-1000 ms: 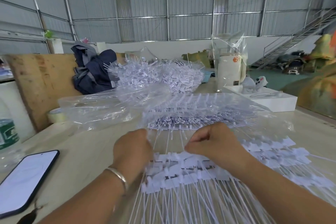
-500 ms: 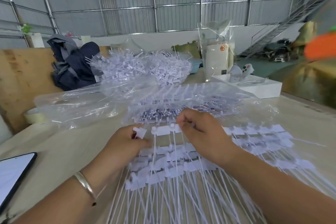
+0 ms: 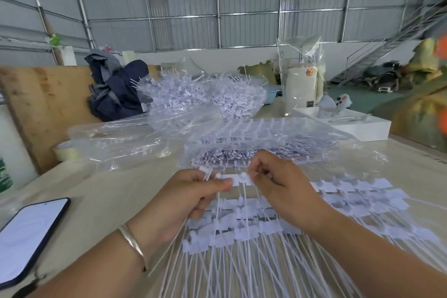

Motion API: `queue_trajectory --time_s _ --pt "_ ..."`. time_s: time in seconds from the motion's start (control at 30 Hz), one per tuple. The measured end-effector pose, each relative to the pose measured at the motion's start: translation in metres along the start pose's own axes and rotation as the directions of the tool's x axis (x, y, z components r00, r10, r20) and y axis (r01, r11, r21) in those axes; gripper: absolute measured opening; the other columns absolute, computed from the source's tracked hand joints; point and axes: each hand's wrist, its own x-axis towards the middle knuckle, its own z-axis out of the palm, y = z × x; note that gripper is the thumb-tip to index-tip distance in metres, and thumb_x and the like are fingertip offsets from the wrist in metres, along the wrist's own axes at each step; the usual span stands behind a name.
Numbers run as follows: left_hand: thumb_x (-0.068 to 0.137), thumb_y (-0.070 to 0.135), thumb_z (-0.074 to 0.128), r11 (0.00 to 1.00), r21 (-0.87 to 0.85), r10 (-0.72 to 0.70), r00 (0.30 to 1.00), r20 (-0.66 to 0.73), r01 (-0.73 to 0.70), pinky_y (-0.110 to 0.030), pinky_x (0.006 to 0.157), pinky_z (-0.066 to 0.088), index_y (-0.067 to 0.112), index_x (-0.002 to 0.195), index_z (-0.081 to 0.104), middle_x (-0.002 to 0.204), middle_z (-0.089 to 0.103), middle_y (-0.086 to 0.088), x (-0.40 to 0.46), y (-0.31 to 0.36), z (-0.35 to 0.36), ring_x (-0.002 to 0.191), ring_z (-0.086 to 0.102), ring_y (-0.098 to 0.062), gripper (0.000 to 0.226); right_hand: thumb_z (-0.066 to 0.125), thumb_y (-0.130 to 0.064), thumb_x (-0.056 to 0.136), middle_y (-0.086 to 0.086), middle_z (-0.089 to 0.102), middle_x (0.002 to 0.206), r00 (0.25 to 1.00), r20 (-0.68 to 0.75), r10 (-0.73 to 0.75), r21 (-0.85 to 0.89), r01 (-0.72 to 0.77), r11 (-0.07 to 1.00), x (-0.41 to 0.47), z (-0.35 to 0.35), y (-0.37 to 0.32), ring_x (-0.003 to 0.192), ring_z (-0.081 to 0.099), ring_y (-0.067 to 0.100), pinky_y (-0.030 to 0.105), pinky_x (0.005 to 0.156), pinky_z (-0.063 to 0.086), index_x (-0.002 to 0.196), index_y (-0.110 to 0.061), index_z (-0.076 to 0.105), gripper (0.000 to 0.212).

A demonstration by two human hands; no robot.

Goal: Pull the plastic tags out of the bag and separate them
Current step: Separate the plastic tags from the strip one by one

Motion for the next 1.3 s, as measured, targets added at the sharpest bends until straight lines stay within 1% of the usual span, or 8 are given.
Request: queue_trajectory --time_s 0.2,0.33,0.43,0.57,0.73,0.83,1.07,1.3 --pt "0.047 0.031 0.083 0.988 -0.145 -0.051 0.999 -0.009 0.049 -0.016 0.032 0.02 0.003 0.091 0.059 0.046 0.038 0.009 0.003 0.002 -0.006 0.037 0.025 -0.006 0.058 0.056 -0.032 0.093 -0.002 0.041 0.051 0.997 0.035 0.075 -0.06 -0.073 0.996 0.003 -0.008 0.006 0.048 0.035 0.009 0.018 0.051 0.027 0.065 -0.022 0.045 0.032" --pt "0.051 0.029 0.084 0.974 -0.224 -0.023 0.999 0.039 0.031 -0.016 0.034 0.017 0.005 0.078 0.063 0.048 0.029 0.007 0.002 0.001 -0.007 0.039 0.019 -0.007 0.042 0.062 -0.034 0.09 -0.003 0.04 0.056 0.97 0.126 0.207 0.174 -0.227 0.958 0.004 -0.013 0.003 0.051 0.035 0.007 0.013 0.05 0.03 0.063 -0.014 0.052 0.035" --pt "0.054 0.026 0.086 0.95 -0.309 0.002 0.993 0.116 0.035 -0.016 0.035 0.014 0.012 0.065 0.071 0.049 0.025 0.007 0.001 0.003 -0.005 0.039 0.019 -0.005 0.023 0.064 -0.037 0.084 0.006 0.037 0.062 0.968 0.173 0.184 0.346 -0.235 0.908 0.004 -0.018 -0.006 0.058 0.035 0.013 0.016 0.054 0.029 0.068 -0.008 0.058 0.034" --pt "0.042 0.029 0.098 0.871 -0.475 0.007 0.964 0.266 0.125 -0.015 0.034 0.014 0.013 0.061 0.067 0.049 0.024 0.008 0.0 0.0 0.0 0.035 0.021 -0.002 0.04 0.067 -0.046 0.074 0.016 0.032 0.067 0.97 0.212 0.116 0.469 -0.205 0.859 0.004 -0.023 -0.016 0.065 0.029 0.022 0.029 0.061 0.025 0.069 -0.006 0.057 0.041" --pt "0.05 0.027 0.097 0.817 -0.512 0.011 0.88 0.475 0.266 -0.014 0.034 0.018 0.019 0.062 0.064 0.058 0.016 0.007 -0.007 -0.007 0.012 0.039 0.016 -0.004 0.036 0.068 -0.038 0.079 0.012 0.037 0.068 0.957 0.289 0.022 0.532 -0.18 0.827 0.001 -0.013 -0.022 0.065 0.03 0.02 0.023 0.058 0.028 0.068 -0.015 0.061 0.026" --pt "0.051 0.025 0.096 0.8 -0.525 0.004 0.872 0.489 0.291 -0.014 0.035 0.016 0.02 0.062 0.061 0.059 0.015 0.007 -0.007 -0.01 0.015 0.042 0.013 -0.005 0.038 0.069 -0.036 0.082 0.013 0.042 0.072 0.953 0.303 0.023 0.557 -0.197 0.807 0.0 -0.011 -0.018 0.069 0.031 0.022 0.026 0.061 0.027 0.079 -0.002 0.062 0.035" --pt "0.055 0.02 0.092 0.796 -0.569 -0.01 0.945 0.327 0.205 -0.015 0.036 0.013 0.004 0.089 0.066 0.064 0.052 0.004 -0.002 -0.004 0.01 0.038 0.029 -0.004 0.045 0.071 -0.036 0.076 -0.005 0.033 0.052 0.977 0.155 0.144 0.535 -0.206 0.819 0.005 -0.02 -0.02 0.047 0.03 0.006 0.013 0.05 0.031 0.071 -0.001 0.059 0.037" --pt "0.058 0.038 0.08 0.982 -0.138 0.114 0.987 -0.115 -0.129 -0.015 0.036 0.024 -0.005 0.083 0.069 0.055 0.053 -0.002 0.001 0.0 0.0 0.037 0.029 -0.009 0.051 0.079 -0.024 0.076 -0.012 0.026 0.045 0.98 -0.048 0.191 0.432 -0.153 0.889 0.006 -0.025 -0.015 0.039 0.024 0.004 0.015 0.042 0.024 0.067 -0.002 0.056 0.033"
